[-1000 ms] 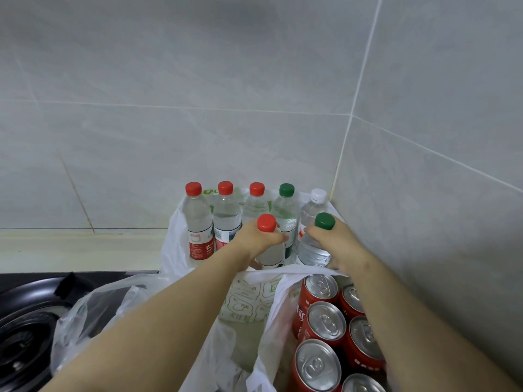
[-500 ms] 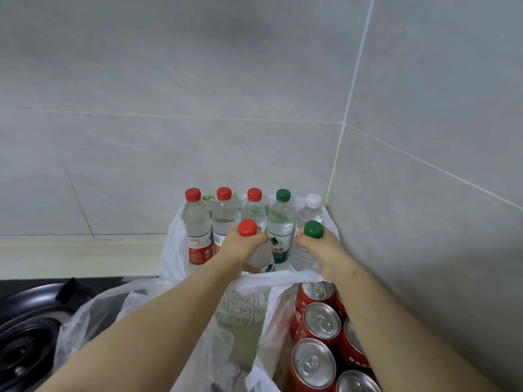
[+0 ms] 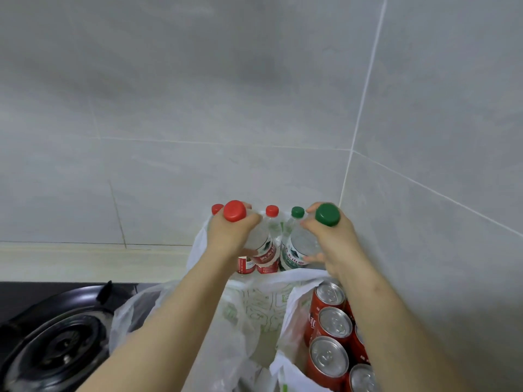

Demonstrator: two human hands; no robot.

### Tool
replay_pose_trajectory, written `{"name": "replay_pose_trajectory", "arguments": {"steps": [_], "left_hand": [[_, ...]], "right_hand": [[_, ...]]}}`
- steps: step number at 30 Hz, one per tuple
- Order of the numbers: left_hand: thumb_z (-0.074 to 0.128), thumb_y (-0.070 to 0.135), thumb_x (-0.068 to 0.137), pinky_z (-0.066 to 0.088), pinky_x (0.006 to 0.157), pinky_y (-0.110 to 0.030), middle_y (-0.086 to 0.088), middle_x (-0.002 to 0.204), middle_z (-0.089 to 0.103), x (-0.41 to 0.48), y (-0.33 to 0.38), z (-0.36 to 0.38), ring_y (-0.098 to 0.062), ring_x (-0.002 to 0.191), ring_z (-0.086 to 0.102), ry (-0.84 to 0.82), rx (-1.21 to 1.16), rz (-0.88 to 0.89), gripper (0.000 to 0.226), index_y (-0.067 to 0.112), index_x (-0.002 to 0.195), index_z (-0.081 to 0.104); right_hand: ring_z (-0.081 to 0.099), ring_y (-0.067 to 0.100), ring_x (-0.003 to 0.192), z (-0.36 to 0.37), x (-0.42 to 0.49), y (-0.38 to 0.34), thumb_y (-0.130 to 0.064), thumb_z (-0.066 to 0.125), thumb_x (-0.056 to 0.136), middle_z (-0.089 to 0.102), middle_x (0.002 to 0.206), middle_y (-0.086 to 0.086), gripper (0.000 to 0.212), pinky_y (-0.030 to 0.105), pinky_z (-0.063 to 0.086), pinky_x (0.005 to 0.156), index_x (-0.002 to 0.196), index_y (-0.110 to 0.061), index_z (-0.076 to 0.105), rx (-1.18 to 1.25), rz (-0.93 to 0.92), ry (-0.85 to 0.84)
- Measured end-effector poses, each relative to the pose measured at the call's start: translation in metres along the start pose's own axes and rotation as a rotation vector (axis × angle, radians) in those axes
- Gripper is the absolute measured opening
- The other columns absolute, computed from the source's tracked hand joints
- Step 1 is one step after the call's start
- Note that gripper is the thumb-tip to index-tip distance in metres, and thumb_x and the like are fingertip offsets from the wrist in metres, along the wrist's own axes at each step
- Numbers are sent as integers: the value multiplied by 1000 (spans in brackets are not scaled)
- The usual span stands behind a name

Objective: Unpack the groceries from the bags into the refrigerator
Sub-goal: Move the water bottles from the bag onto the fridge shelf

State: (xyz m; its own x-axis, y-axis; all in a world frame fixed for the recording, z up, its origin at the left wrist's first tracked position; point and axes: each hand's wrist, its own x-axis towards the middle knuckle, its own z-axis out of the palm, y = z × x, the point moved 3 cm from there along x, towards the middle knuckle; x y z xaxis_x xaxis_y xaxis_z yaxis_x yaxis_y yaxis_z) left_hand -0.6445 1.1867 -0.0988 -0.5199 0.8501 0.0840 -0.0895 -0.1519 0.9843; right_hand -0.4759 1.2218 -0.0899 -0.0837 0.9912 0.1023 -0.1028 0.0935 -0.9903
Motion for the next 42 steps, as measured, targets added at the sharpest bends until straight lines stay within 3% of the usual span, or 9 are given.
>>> {"name": "replay_pose_trajectory", "arguments": {"steps": [4,10,13,23,27,31,35,39,42], "left_hand": [[73,22,59,56,71,-54,3,85,67,-37,27,-37,-23,89,63,67,-7,92,24,27,82,68],[68,1,78,60,61,-41,4,87,60,-88,53,-96,-14,80,61,169,-77,184,25,20,93,65],[67,0,79,60,63,-43,3,88,58,-111,64,-128,-16,81,60,237,-94,220,24,18,96,65],[68,0,79,59,62,-42,-3,74,50,-195,80,-249,-14,74,59,498,-112,302,24,19,92,68],[68,0,78,59,62,-42,-5,97,63,-239,84,-303,-20,88,64,623,-56,296,27,20,96,67],[68,0,77,59,63,-44,2,89,65,-283,87,-352,-21,90,65,762,18,306,28,22,94,67],[67,-3,78,59,64,-46,2,90,65,-322,90,-389,-21,91,64,914,81,310,28,22,90,68],[68,-1,78,59,62,-41,7,90,63,-359,91,-418,-15,88,63,1062,129,302,29,27,88,68],[69,0,77,60,62,-42,2,97,64,-389,88,-434,-18,92,63,1193,171,288,31,29,89,67]], "right_hand": [[52,8,77,21,-34,-12,-5,63,81,57,75,-13,21,59,52,81,85,-25,58,26,-98,-1],[54,9,79,58,-90,-25,1,62,81,56,80,-16,28,55,55,76,80,-26,57,71,-221,-54],[55,12,78,79,-117,-28,1,64,80,55,67,-27,29,58,53,78,78,-28,58,79,-263,-100],[54,0,67,167,-217,-25,0,71,76,57,73,-31,33,65,50,71,71,-31,59,216,-262,-336],[60,18,87,205,-260,-14,-2,73,74,61,79,-28,36,61,52,77,67,-35,60,267,-212,-473],[59,18,86,242,-302,-5,-6,74,66,61,78,-25,31,62,51,77,67,-34,61,313,-157,-589],[58,1,76,278,-340,3,-15,67,61,61,78,-26,21,57,52,74,66,-35,61,329,-120,-772],[59,11,90,313,-370,11,-19,68,61,60,89,-24,21,55,53,81,71,-37,62,288,-111,-958],[59,4,79,336,-394,16,-13,74,67,59,91,-16,24,28,56,65,72,-34,63,306,-112,-1103]]}}
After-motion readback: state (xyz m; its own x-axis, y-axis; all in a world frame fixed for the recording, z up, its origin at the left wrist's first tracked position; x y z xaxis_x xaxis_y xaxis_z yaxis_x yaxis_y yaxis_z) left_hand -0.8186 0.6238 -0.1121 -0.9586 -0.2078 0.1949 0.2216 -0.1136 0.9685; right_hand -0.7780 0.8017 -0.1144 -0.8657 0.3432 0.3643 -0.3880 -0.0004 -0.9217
